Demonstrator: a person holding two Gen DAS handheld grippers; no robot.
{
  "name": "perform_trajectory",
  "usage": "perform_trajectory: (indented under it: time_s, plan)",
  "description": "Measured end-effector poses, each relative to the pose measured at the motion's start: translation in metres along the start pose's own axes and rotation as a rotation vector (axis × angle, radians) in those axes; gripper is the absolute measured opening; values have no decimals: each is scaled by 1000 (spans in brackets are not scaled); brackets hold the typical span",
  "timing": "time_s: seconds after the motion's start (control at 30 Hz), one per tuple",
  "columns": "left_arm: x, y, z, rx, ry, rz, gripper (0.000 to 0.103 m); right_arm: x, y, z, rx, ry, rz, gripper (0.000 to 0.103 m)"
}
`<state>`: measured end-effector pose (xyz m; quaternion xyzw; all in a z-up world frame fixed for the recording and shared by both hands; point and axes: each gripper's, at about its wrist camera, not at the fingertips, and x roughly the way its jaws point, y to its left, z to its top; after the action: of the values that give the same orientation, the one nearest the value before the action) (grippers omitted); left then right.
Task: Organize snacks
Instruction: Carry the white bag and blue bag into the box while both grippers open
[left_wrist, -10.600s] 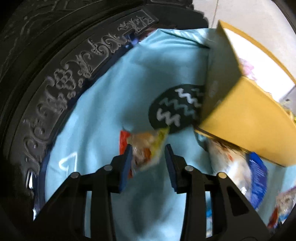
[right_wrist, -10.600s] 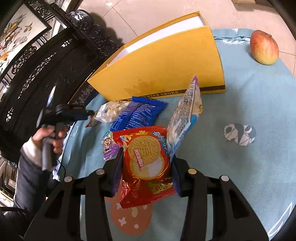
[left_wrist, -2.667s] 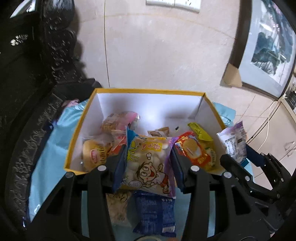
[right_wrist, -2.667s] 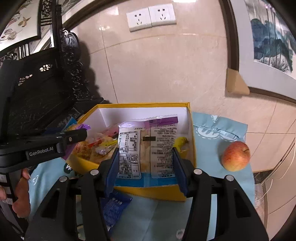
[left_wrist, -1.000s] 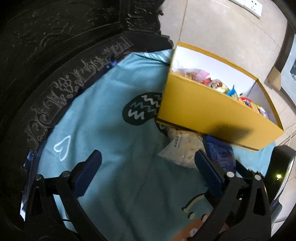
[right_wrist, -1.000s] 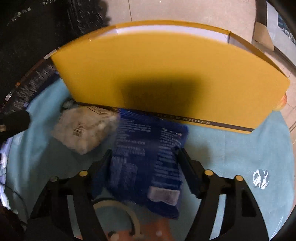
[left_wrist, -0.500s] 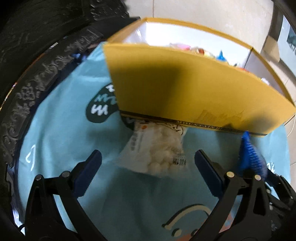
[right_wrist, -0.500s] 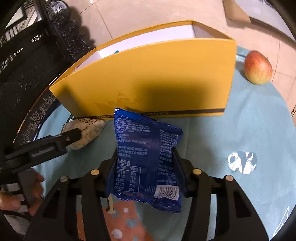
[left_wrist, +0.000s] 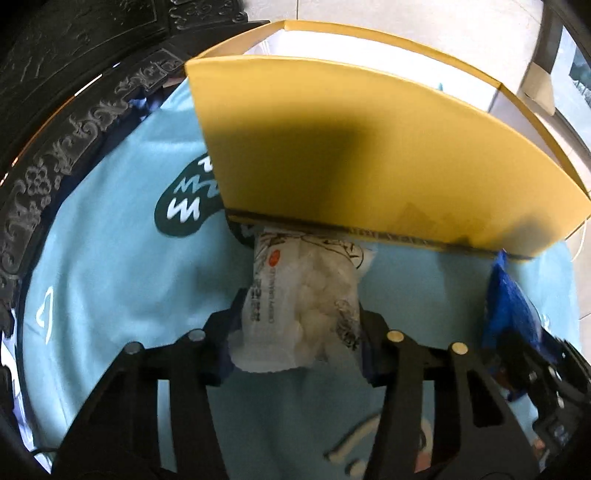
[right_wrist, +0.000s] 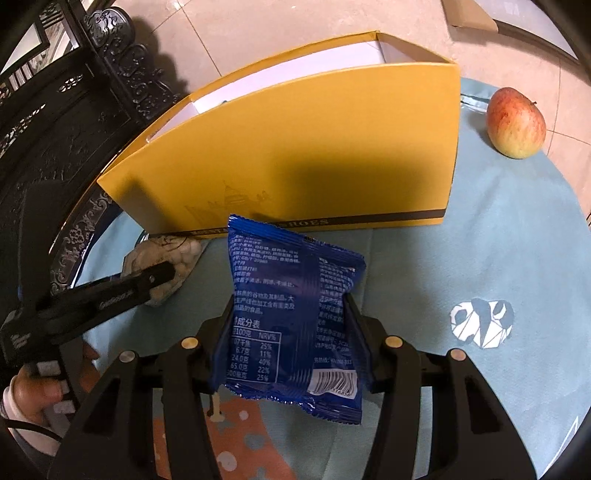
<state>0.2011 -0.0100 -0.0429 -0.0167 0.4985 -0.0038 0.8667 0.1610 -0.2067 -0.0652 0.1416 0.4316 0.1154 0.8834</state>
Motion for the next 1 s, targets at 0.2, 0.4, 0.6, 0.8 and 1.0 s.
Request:
perform_trajectory:
  time_s: [0.2,0.4,0.6,0.8,1.0]
  plan:
    - [-26,5,-15,-11,-32,-9,45,-20,5,-1,-25,-46,13,54]
    - [-66,10,-19,-14,-89,-50,45,-45,5,-4,-25,-92,26,54]
    - [-98,-1,-6,8,-155,-95,45,-76,2,6,-25,-166,31,54]
    - [-127,-22,26,37,-222,-133,45,-104,8,34,-59,-259,12,54]
    - [-129,-42,68,49,-247,-143,45,-105,14,69,-107,-317,-31,54]
